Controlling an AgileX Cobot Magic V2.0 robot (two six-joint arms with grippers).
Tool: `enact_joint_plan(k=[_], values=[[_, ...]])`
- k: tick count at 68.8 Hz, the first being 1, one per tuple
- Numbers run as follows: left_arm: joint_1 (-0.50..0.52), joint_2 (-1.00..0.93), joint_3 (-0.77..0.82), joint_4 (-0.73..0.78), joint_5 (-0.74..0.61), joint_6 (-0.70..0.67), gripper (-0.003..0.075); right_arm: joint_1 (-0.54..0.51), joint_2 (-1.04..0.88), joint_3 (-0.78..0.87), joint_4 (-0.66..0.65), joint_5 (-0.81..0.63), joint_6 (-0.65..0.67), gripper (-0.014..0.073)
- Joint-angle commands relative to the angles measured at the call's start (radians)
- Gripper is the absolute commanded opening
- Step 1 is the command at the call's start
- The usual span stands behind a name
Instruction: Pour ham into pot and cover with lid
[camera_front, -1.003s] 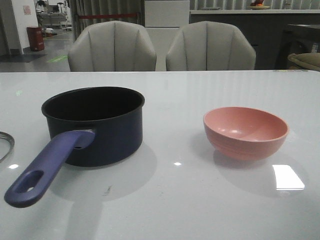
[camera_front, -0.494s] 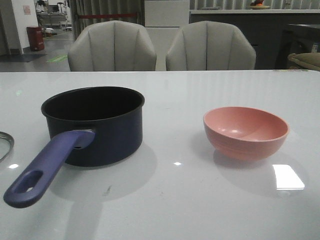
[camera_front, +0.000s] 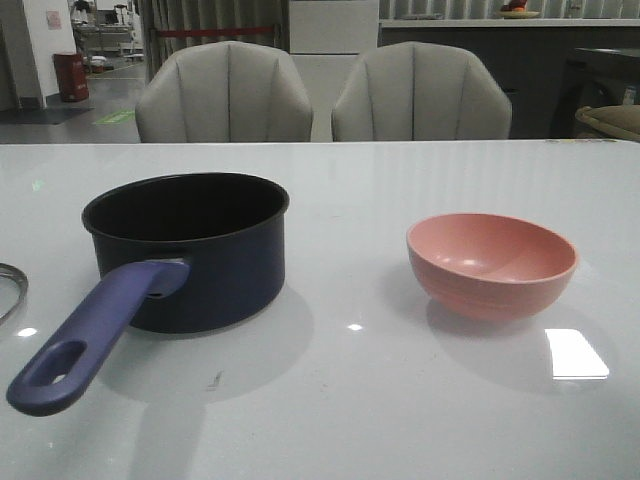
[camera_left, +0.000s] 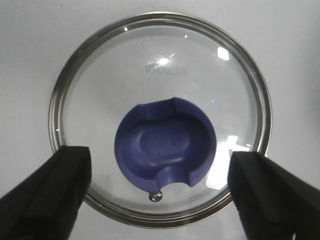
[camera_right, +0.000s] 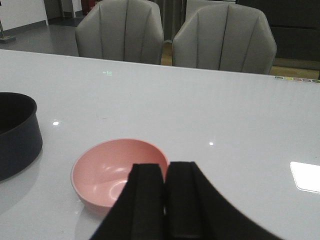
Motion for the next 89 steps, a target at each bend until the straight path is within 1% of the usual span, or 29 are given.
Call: enact_joint_plan(k=[1,11,89], values=[[-0.013,-0.014,-0.048,-0.023,0.002,0.005,0.0585,0.001,0.003,-0.028,0.002,-0.088,-0.008,0.0139],[-0.03,-0.001,-0.057,-0.023,-0.001,0.02,0.0585,0.001,0.003,-0.028,0.002,-0.088,-0.008,0.0139],[-0.03,-0.001,-0.057,0.017,-0.026,-0.002,0.0584,0.001,0.003,-0.028,0.002,-0.088,-0.008,0.0139]])
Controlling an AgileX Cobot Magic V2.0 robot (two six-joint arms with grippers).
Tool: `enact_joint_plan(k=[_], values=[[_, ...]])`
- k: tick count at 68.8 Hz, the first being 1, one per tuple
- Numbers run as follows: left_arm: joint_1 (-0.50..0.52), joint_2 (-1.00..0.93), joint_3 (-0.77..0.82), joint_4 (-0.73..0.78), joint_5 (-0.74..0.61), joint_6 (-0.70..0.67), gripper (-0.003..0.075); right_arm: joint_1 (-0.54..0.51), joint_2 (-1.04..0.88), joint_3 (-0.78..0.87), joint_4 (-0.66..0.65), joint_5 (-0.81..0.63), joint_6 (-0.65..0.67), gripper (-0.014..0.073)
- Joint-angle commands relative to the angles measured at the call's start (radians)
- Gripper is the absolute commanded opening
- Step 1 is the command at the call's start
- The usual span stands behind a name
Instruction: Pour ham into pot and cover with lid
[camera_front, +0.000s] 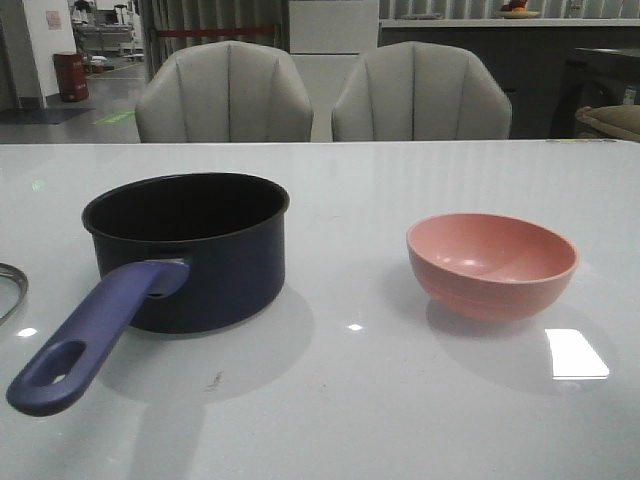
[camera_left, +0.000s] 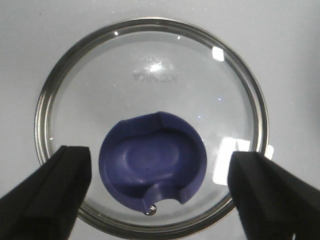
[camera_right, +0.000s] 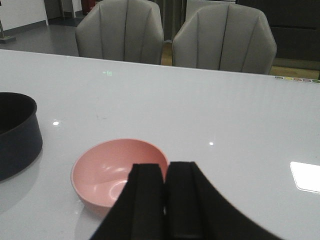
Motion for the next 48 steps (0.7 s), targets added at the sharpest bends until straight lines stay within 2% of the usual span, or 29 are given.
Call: enact_joint_plan(k=[1,48], values=[[-0.005,-0.042,-0.03,-0.002,-0.023,-0.013,0.0584,0.001,0.003,-0.028,0.002,-0.088,-0.008,0.0139],[-0.005,0.012,-0.03,-0.005,0.011,-0.013,0.0584,0.001,0.003,-0.028,0.002,-0.088,-0.008,0.0139]])
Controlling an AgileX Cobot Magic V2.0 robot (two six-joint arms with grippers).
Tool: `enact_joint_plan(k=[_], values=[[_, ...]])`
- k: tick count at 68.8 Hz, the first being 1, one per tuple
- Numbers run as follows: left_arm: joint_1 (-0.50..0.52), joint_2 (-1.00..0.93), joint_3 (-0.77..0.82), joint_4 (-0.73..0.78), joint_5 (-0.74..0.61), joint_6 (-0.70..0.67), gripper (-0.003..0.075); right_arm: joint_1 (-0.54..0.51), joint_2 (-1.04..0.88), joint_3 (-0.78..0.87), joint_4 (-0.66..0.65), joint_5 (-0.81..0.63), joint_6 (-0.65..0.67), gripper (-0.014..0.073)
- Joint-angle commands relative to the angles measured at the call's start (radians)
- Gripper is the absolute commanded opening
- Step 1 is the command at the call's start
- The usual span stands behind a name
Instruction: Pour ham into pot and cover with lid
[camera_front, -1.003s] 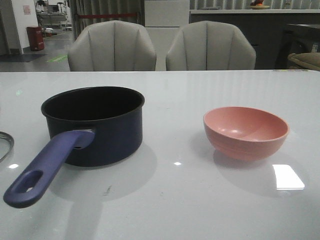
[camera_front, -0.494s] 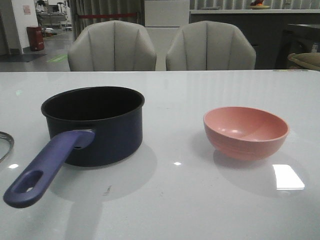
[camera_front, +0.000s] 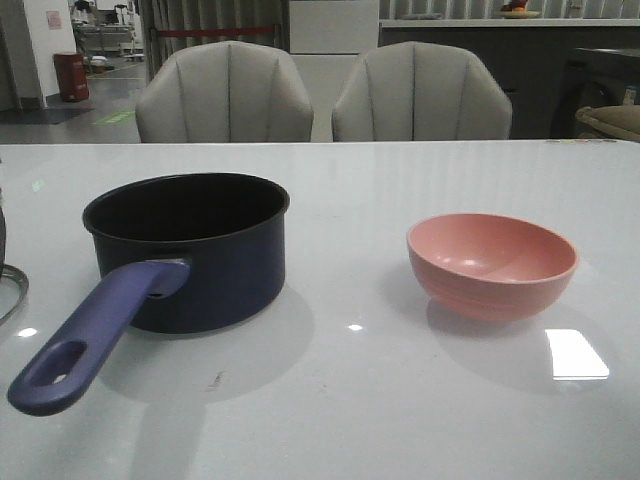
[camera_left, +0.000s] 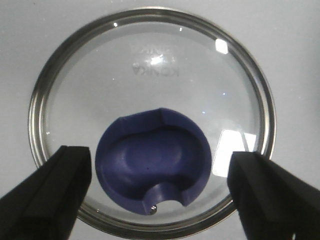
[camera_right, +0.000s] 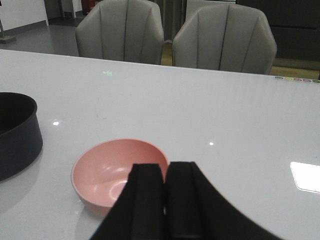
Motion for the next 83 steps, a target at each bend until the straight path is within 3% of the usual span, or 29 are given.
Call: enact_joint_plan(k=[1,26,32,42,52,83], values=[[-0.005,-0.021,-0.03,-0.005,0.0,-0.011,0.0584,0.001,0.003,-0.028,0.002,-0.088,-0.008,0.0139],[-0.005,0.014,-0.03,-0.006,0.002,-0.011,0.058,0.001,0.003,-0.028,0.002,-0.087,-0.008,0.0139],[-0.005,0.014,-0.03,-0.006,0.002,-0.011,0.052,0.001,0.003,-0.028,0.002,-0.087,-0.008,0.0139],[-0.005,0.014,-0.03,-0.006,0.002,-0.011,0.0349,0.001,0.003,-0.028,0.002,-0.087,-0.008,0.0139],[-0.005,0.014,-0.03,-0.006,0.01,-0.011,0.0256,0.001,0.003,-0.028,0.002,-0.087,-0.008,0.0139],[-0.005,-0.017,-0.03,-0.018,0.0,-0.011,0.0239,0.001,0.003,-0.028,0.002,-0.087,-0.008,0.0139]])
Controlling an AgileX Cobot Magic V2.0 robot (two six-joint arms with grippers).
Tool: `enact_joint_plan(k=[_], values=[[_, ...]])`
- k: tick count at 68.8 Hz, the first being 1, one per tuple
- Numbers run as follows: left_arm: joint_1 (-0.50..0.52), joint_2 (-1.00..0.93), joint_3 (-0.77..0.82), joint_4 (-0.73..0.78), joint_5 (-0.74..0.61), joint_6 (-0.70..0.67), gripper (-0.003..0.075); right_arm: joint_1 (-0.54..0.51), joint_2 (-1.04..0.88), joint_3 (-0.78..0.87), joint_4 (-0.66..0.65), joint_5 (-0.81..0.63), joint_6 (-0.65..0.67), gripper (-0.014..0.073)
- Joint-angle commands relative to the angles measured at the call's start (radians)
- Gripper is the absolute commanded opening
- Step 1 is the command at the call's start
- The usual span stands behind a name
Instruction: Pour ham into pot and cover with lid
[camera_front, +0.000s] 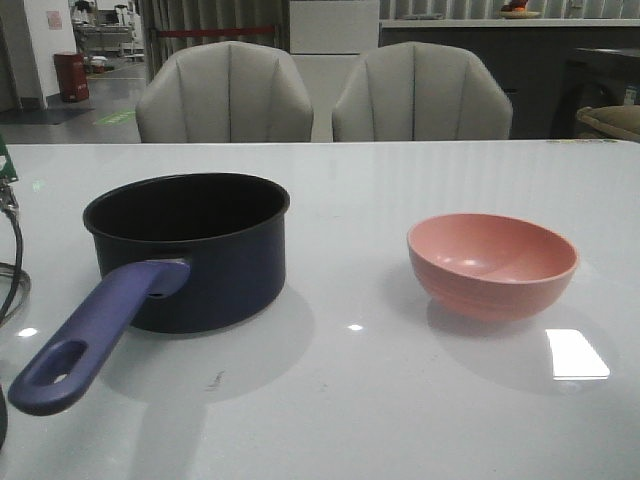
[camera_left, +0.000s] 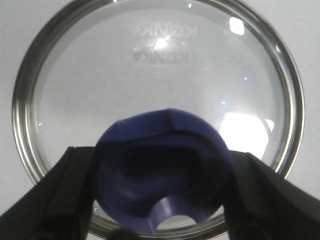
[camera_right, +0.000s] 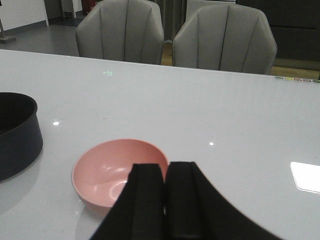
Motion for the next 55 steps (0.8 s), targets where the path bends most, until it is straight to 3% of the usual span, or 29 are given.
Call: enact_joint_plan(k=[1,32,55], values=[[-0.005,-0.076,-0.023,-0.02,-0.017,-0.008,0.0239,0.001,0.003,-0.028,0.002,-0.087,-0.008,0.0139],[-0.04,-0.235,-0.11,-0.03,-0.037,0.03,0.0239,0.001,0.003,-0.028,0.002,-0.088,-0.008,0.0139],[-0.29,-0.269,-0.262,-0.026,0.006,0.05,0.0239,0.001,0.003,-0.028,0.002,-0.088,-0.008,0.0139]])
